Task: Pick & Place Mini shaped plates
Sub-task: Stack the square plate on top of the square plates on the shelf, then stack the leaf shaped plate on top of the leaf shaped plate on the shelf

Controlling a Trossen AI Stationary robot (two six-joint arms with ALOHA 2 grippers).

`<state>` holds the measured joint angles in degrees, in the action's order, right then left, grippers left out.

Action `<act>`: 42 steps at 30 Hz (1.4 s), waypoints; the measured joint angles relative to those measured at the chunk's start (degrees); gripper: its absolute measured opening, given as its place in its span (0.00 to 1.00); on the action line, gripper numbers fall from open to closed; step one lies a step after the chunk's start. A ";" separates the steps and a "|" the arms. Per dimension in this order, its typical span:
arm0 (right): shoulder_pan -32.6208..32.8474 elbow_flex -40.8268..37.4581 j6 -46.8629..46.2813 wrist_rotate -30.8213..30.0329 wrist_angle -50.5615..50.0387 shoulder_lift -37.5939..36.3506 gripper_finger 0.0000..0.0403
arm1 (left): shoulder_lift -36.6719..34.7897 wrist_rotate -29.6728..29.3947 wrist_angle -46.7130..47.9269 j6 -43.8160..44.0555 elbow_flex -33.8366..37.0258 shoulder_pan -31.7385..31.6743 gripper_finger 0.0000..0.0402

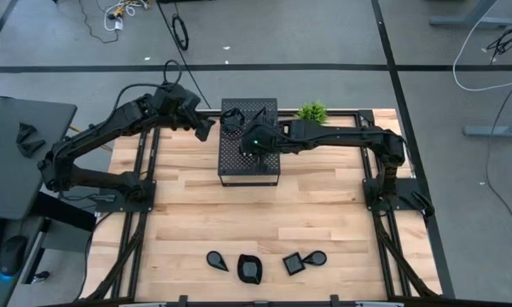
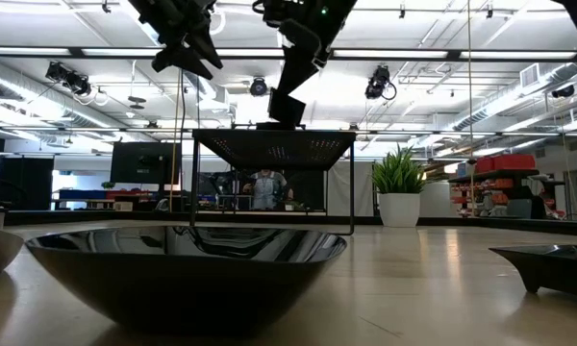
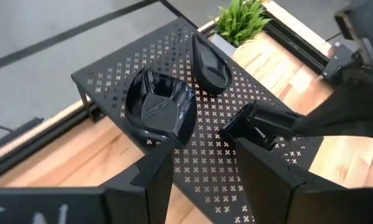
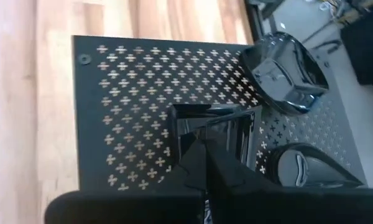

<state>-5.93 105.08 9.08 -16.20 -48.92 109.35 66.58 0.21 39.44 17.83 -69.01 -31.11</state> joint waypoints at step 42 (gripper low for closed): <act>-3.71 -0.94 -9.74 15.43 -2.53 -6.39 0.24 | -0.37 2.62 0.27 -2.61 0.00 0.15 0.44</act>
<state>-9.64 104.14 -0.66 -0.78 -51.45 102.96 66.22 2.83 39.70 15.22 -69.01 -30.96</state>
